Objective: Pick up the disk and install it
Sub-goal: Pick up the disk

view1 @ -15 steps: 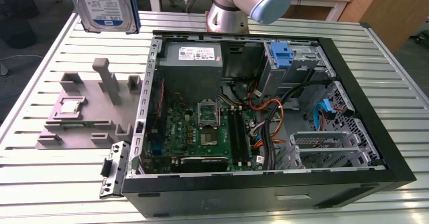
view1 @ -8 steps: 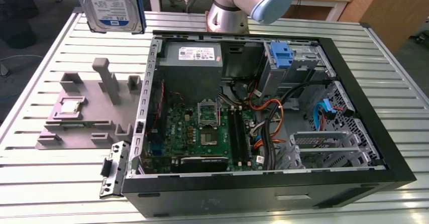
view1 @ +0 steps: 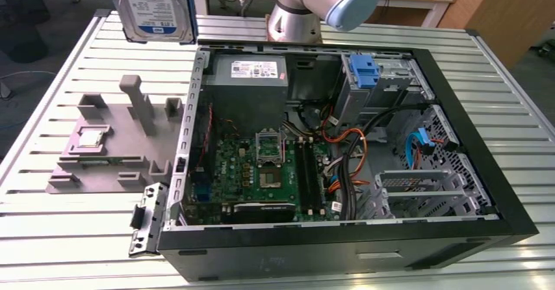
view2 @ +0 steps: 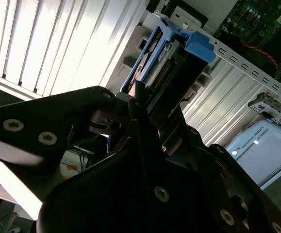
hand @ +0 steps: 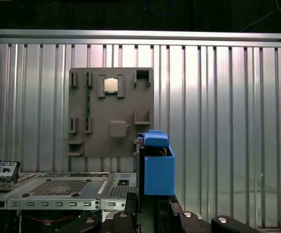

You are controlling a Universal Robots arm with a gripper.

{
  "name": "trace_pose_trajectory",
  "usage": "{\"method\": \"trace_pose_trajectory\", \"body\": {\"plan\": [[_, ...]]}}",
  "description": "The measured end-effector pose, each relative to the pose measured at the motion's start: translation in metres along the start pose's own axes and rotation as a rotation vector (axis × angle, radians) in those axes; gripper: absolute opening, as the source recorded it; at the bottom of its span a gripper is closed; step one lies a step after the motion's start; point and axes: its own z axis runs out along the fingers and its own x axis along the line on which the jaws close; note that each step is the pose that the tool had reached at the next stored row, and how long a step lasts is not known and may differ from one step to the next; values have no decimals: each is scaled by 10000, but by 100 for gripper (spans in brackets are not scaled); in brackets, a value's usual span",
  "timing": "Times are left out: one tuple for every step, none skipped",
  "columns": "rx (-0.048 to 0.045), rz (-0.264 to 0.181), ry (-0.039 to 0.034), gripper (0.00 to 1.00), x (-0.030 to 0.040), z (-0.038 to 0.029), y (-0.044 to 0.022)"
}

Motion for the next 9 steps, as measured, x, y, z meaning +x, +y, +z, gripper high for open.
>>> {"method": "trace_pose_trajectory", "body": {"plan": [[1, 0, 0, 35, 0, 0, -25], [1, 1, -1, 35, 0, -1, -47], [0, 1, 0, 35, -1, -1, -68], [0, 2, 0, 35, -1, -2, -89], [-1, 1, 0, 35, -1, -3, -109], [0, 1, 0, 35, -1, -3, -129], [0, 1, 0, 35, -1, -3, -149], [0, 0, 0, 35, -1, -4, -173], [0, 1, 0, 35, -1, -5, -197]]}}
